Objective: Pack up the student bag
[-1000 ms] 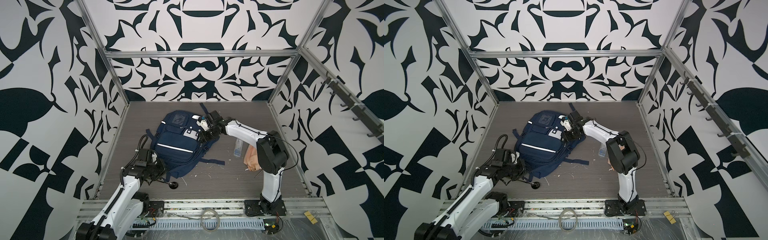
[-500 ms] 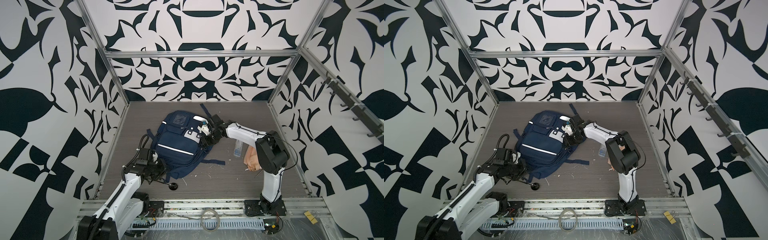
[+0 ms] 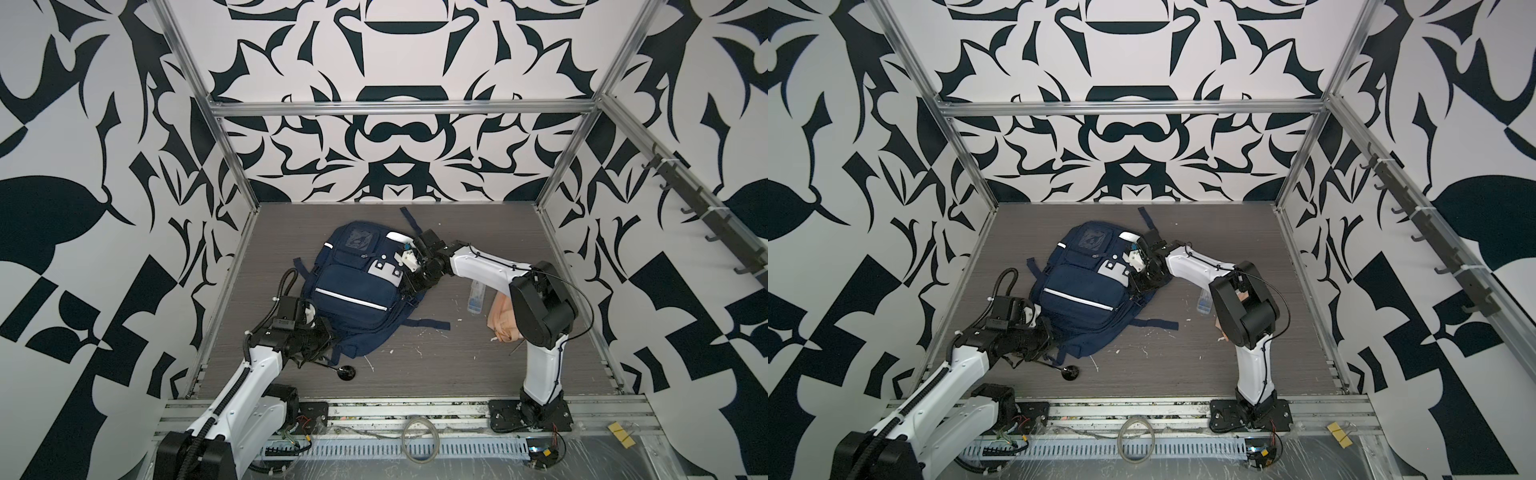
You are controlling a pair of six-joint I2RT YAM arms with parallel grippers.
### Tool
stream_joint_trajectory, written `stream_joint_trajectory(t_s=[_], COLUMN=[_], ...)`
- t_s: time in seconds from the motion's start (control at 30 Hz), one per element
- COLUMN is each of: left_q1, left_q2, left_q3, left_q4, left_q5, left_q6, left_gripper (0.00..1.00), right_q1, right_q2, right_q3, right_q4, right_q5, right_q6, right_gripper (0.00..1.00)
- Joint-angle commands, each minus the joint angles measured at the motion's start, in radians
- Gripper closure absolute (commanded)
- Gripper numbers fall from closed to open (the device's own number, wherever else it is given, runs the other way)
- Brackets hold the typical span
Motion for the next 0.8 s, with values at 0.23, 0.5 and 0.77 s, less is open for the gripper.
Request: stream_joint_trajectory(t_s=[0.23, 0.5, 0.77], left_q1=[-0.004, -0.004, -0.004], left_q2=[0.012, 0.029, 0.034], left_q3=[0.011, 0.026, 0.033], left_q4=[0.023, 0.026, 0.026], left_q5=[0.052, 0.053, 0.054], left_q6=[-0.011, -0.004, -0.001], left_gripper=[1.0, 1.0, 1.0], right_q1=[0.043, 0.041, 0.041], right_q2=[-0.013, -0.002, -0.02], right_q3=[-0.031, -0.039, -0.026], right_q4=[-0.009, 0.028, -0.007], right_q5=[-0.099, -0.087, 0.057], right_q6=[-0.025, 0.012, -0.009], right_gripper=[0.71, 0.75, 0.86])
